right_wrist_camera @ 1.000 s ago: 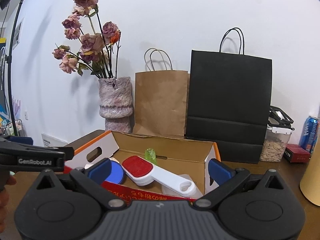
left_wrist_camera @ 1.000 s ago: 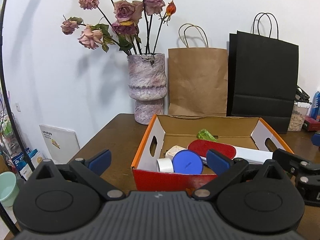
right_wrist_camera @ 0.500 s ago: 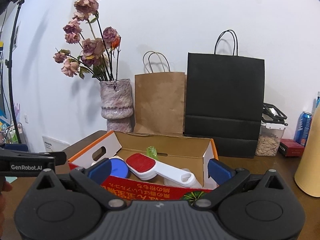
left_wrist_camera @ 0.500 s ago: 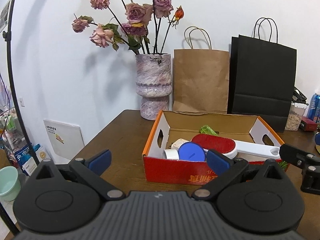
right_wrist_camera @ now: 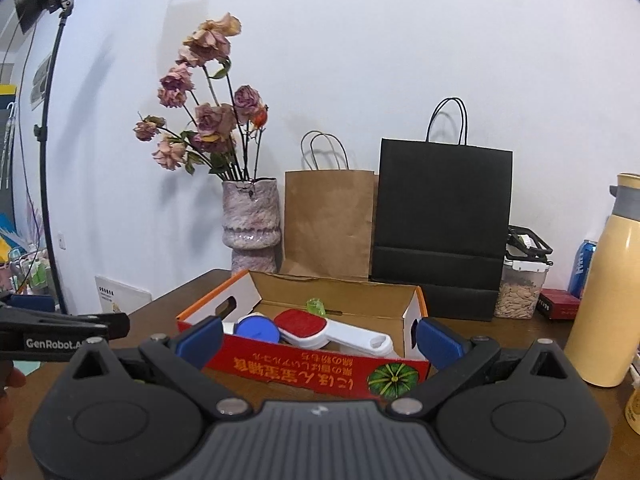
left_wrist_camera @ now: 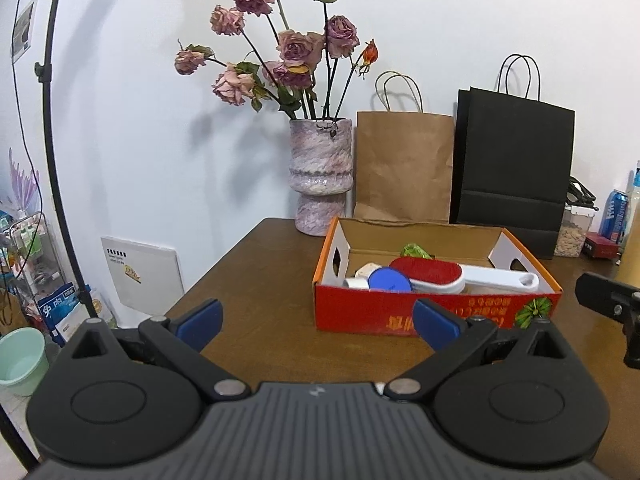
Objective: Organize rigid objects
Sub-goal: 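Withdraw both grippers from the box toward the caps and spray bottle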
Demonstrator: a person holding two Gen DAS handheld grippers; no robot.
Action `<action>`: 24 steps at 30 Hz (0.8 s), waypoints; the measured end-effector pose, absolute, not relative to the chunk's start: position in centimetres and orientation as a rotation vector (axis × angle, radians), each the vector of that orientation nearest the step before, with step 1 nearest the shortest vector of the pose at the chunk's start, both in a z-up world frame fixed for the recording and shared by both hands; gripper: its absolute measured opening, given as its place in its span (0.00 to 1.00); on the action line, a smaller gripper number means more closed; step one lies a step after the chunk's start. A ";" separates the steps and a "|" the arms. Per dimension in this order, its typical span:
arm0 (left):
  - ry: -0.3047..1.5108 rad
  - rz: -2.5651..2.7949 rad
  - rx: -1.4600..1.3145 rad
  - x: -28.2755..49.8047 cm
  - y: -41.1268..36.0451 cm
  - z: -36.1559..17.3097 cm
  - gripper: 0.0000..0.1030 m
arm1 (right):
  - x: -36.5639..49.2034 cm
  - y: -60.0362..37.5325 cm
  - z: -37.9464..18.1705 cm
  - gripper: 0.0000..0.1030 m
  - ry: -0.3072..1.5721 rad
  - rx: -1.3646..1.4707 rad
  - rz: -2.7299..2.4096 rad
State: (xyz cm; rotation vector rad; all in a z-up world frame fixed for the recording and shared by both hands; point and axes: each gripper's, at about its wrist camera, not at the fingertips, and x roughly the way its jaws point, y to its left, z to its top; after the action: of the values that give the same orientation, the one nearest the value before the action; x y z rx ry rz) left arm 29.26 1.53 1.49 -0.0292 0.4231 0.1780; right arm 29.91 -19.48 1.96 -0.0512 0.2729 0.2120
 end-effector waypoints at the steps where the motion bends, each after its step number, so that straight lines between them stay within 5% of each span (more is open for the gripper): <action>1: 0.425 0.177 -0.029 28.8 1.6 1.4 1.00 | 29.3 -19.4 1.9 1.00 0.273 -0.053 0.212; 24: 0.463 0.155 -0.021 19.4 1.4 -1.0 1.00 | 18.7 -20.4 -2.1 1.00 0.363 -0.046 0.179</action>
State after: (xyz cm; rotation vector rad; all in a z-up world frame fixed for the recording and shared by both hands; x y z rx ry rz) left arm 19.40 1.38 -0.96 -0.0210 0.4632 0.1552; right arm 18.67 -20.44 -2.14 -0.0455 0.3632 0.1789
